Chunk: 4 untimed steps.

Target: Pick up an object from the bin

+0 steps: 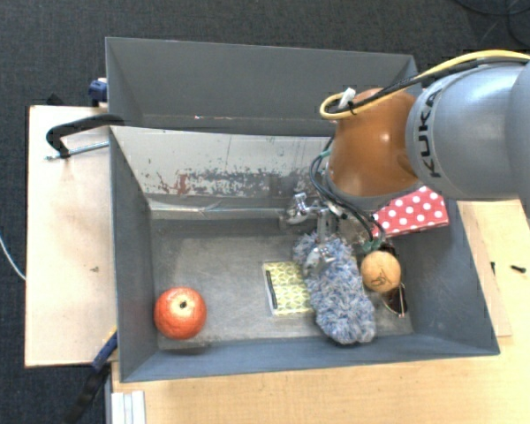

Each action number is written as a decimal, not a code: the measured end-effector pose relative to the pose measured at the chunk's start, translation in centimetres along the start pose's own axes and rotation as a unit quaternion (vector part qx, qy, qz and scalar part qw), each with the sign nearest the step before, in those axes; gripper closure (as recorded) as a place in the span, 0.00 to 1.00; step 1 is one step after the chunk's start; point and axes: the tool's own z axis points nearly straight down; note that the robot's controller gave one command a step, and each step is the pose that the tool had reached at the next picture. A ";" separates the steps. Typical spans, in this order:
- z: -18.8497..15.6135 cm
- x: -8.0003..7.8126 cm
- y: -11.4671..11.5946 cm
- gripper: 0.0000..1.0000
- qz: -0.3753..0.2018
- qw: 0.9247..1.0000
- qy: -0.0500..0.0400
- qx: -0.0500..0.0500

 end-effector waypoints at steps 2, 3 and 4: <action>0.0 0.0 0.0 0.00 0.000 1.000 0.000 0.000; -0.1 0.1 0.0 1.00 0.000 1.000 0.004 0.000; 0.0 0.0 0.0 0.00 0.000 1.000 0.000 0.000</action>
Offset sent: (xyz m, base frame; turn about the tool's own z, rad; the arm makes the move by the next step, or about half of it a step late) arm 0.0000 0.0000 0.0000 0.0000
